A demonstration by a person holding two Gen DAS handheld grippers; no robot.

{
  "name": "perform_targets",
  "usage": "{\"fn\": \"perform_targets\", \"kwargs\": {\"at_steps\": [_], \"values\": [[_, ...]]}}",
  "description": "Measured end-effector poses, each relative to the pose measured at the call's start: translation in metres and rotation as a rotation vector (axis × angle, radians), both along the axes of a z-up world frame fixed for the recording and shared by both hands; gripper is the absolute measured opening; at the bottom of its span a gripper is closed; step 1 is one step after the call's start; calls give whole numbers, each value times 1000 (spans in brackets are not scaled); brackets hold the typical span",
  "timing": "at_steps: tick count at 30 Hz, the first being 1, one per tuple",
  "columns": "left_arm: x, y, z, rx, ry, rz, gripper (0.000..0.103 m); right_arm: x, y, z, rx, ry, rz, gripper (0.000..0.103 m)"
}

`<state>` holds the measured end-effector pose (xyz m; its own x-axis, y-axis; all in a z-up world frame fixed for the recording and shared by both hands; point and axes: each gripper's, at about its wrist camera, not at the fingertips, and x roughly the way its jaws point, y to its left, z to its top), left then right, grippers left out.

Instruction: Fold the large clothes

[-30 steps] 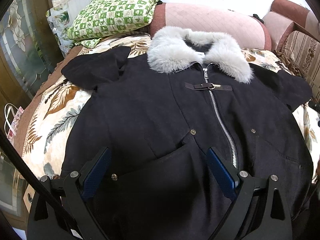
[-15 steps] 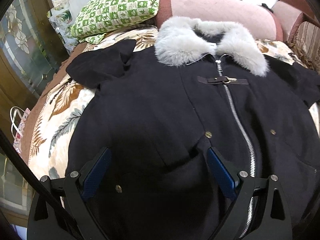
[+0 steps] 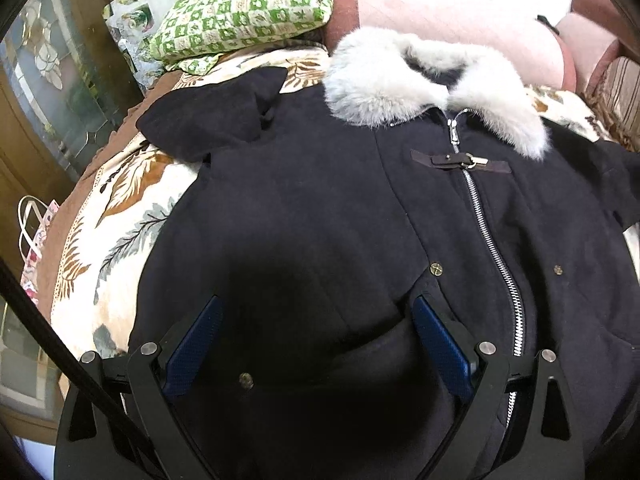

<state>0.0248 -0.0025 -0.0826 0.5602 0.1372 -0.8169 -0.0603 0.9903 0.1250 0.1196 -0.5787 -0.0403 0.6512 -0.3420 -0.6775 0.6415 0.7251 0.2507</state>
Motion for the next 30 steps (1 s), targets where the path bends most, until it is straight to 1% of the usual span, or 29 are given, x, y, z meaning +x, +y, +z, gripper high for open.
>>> {"fn": "perform_targets", "kwargs": {"at_steps": [2, 6, 9, 11, 13, 16, 18, 19, 21, 23, 24, 25, 26, 27, 28, 29, 30], "values": [[-6, 5, 5, -14, -20, 5, 95, -3, 32, 30, -72, -24, 66, 12], [-19, 22, 16, -46, -57, 35, 95, -5, 108, 79, -154, -82, 234, 12], [-31, 36, 24, -67, -84, 64, 95, -3, 178, 99, -221, -110, 374, 12], [-39, 46, 30, -78, -104, 83, 95, -3, 222, 101, -227, -119, 469, 12], [-45, 56, 35, -89, -121, 102, 95, -3, 263, 94, -210, -120, 564, 12], [-53, 68, 40, -103, -137, 130, 95, 0, 324, 61, -153, -86, 711, 12], [-56, 73, 42, -109, -146, 145, 95, 1, 361, 32, -106, -38, 798, 12], [-57, 76, 43, -112, -149, 149, 95, 3, 382, 12, -74, 4, 852, 12], [-59, 80, 46, -120, -160, 154, 95, 6, 410, -22, -56, 88, 926, 14], [-59, 83, 49, -135, -170, 149, 95, 6, 436, -59, -87, 187, 974, 14], [-58, 84, 50, -147, -172, 143, 95, 2, 445, -71, -137, 213, 980, 15], [-57, 85, 51, -166, -175, 133, 95, -4, 451, -77, -202, 221, 981, 16], [-54, 86, 51, -197, -176, 119, 95, -11, 456, -77, -263, 214, 992, 21], [-50, 86, 51, -221, -171, 109, 95, -17, 457, -75, -289, 207, 1008, 30], [-44, 85, 50, -248, -163, 97, 95, -21, 457, -72, -294, 200, 1027, 36], [-40, 84, 50, -265, -156, 88, 95, -26, 454, -68, -282, 190, 1050, 50], [-33, 80, 50, -287, -148, 77, 95, -30, 453, -64, -273, 175, 1065, 65]]}}
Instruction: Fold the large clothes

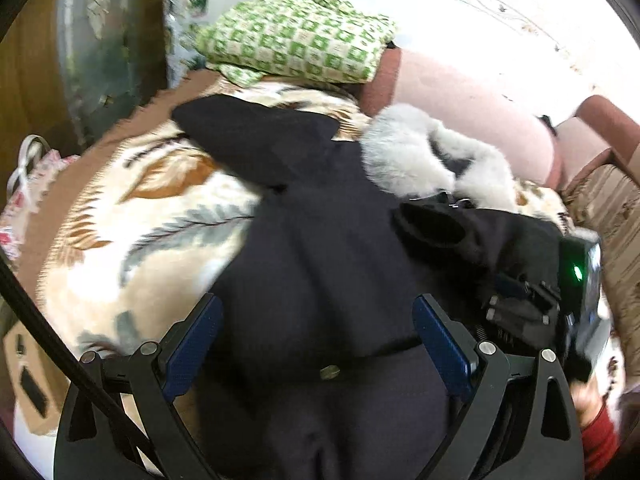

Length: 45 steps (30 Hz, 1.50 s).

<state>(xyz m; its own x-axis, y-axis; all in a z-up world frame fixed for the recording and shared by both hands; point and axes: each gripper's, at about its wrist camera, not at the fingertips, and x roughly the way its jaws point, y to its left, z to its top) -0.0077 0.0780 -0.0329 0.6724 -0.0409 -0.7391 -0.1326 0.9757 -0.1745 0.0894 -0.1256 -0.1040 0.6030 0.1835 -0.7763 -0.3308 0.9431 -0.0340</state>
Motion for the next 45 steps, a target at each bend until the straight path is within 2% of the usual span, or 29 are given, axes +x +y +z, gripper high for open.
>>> {"fn": "perform_targets", "kwargs": {"at_steps": [2, 5, 7, 9, 12, 13, 15, 16, 17, 19, 20, 23, 26, 30, 34, 37, 39, 41, 43, 45], "values": [[13, -7, 1, -37, -2, -22, 95, -15, -5, 9, 26, -35, 32, 83], [38, -24, 3, -58, -11, -58, 95, -38, -11, 24, 33, -114, 67, 83], [60, -38, -1, -66, -1, -95, 95, -45, -25, 40, 47, -215, 3, 83], [81, -51, -8, -79, 25, -126, 95, -42, -55, 54, 91, -298, -123, 83], [112, -73, -24, -126, 75, -189, 95, -32, -106, 54, 187, -318, -305, 83], [120, -80, -29, -149, 89, -211, 89, -30, -117, 51, 190, -316, -343, 83], [138, -95, -41, -195, 128, -259, 77, -27, -136, 46, 134, -316, -434, 83], [144, -103, -46, -204, 148, -273, 67, -27, -143, 47, 115, -323, -463, 83], [152, -112, -54, -203, 174, -286, 43, -28, -149, 48, 105, -334, -497, 83], [165, -132, -70, -135, 249, -310, 13, -30, -162, 52, 120, -342, -539, 83], [168, -138, -72, -89, 254, -305, 8, -31, -168, 53, 124, -345, -558, 83], [168, -139, -51, 12, 175, -291, 6, -36, -183, 56, 115, -354, -604, 83], [175, -111, -16, 28, 78, -239, 6, -44, -196, 58, 127, -358, -636, 83], [192, -68, 10, 57, 33, -159, 6, -39, -210, 60, 262, -308, -643, 83], [205, -50, -12, 70, 103, -152, 8, -12, -196, 56, 310, -250, -586, 83], [206, -50, -43, 111, 171, -134, 9, 12, -173, 41, 268, -188, -518, 83], [206, -50, -62, 111, 201, -107, 12, 25, -159, 26, 227, -133, -481, 83], [209, -47, -75, 111, 218, -71, 24, 36, -151, 10, 160, -79, -468, 83], [210, -45, -79, 108, 207, -52, 27, 45, -152, -9, 138, -12, -473, 85], [209, -47, -78, 135, 198, -47, 37, 49, -158, -20, 153, 26, -494, 95]]}}
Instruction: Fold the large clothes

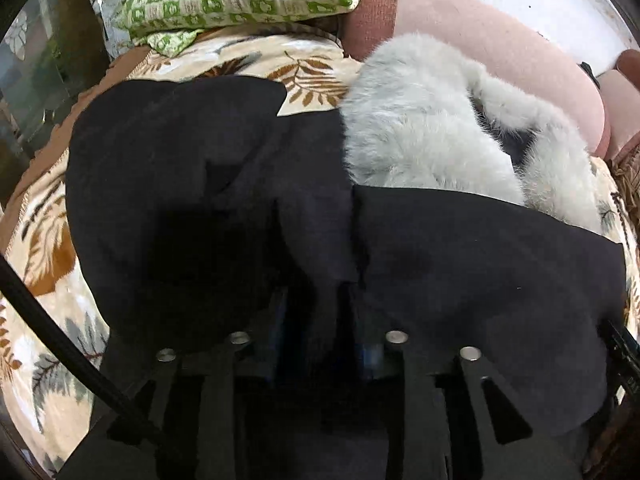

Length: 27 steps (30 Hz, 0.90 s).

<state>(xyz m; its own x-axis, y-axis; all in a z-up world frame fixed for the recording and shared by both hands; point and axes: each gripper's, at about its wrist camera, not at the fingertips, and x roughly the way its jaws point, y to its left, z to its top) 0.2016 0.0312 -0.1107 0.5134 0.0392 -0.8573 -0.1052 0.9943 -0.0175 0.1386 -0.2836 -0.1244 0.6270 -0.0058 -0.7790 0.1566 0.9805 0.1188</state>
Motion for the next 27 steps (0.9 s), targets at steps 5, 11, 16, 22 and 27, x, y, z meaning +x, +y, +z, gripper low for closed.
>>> {"fn": "perform_targets", "kwargs": {"at_steps": [5, 11, 16, 22, 27], "values": [[-17, 15, 30, -38, -35, -17, 44, 3, -24, -21, 151, 58, -46, 101], [-53, 98, 84, -57, -159, 133, 69, -7, -13, -10, 61, 7, -68, 101], [-77, 171, 102, -21, -197, 284, 71, -31, 11, 18, -132, -155, -106, 100], [-81, 219, 94, 32, -175, 390, 72, -59, 48, 61, -76, -318, -13, 87], [-79, 235, 73, -73, -144, 437, 72, -18, 67, 31, 55, -170, 91, 67]]}}
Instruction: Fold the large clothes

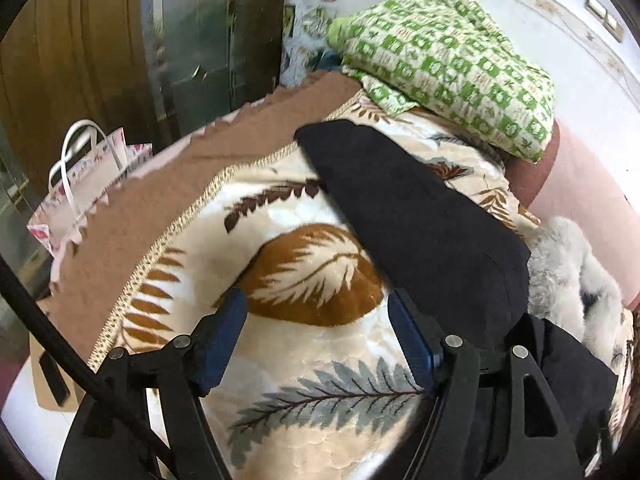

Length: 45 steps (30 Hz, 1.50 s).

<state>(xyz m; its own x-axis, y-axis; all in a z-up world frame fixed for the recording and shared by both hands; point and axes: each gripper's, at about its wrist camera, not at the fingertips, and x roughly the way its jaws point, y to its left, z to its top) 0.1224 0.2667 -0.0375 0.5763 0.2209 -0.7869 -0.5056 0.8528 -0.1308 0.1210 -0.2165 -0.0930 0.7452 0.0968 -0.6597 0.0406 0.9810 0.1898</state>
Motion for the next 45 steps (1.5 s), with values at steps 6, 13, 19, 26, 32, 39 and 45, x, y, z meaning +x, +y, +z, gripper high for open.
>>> {"fn": "perform_targets", "kwargs": {"at_steps": [6, 13, 19, 26, 32, 39, 45], "values": [[17, -2, -15, 14, 31, -15, 72, 27, -17, -37, 79, 130, 8, 67], [32, -3, -30, 12, 53, -42, 72, -10, 15, -3, -112, -69, -41, 68], [37, 22, -34, -94, 4, 13, 72, 4, 6, -24, -35, 45, -4, 72], [54, 63, -24, -283, -120, 45, 72, 4, 15, -30, -43, 62, 20, 82], [99, 87, -42, -445, -123, 38, 72, 6, 13, -33, -31, 73, 31, 85], [157, 105, -88, -671, -99, 24, 72, 9, 15, -35, -34, 82, 46, 89], [189, 115, -101, -735, -143, 13, 72, 12, 16, -38, -21, 89, 66, 94]]}}
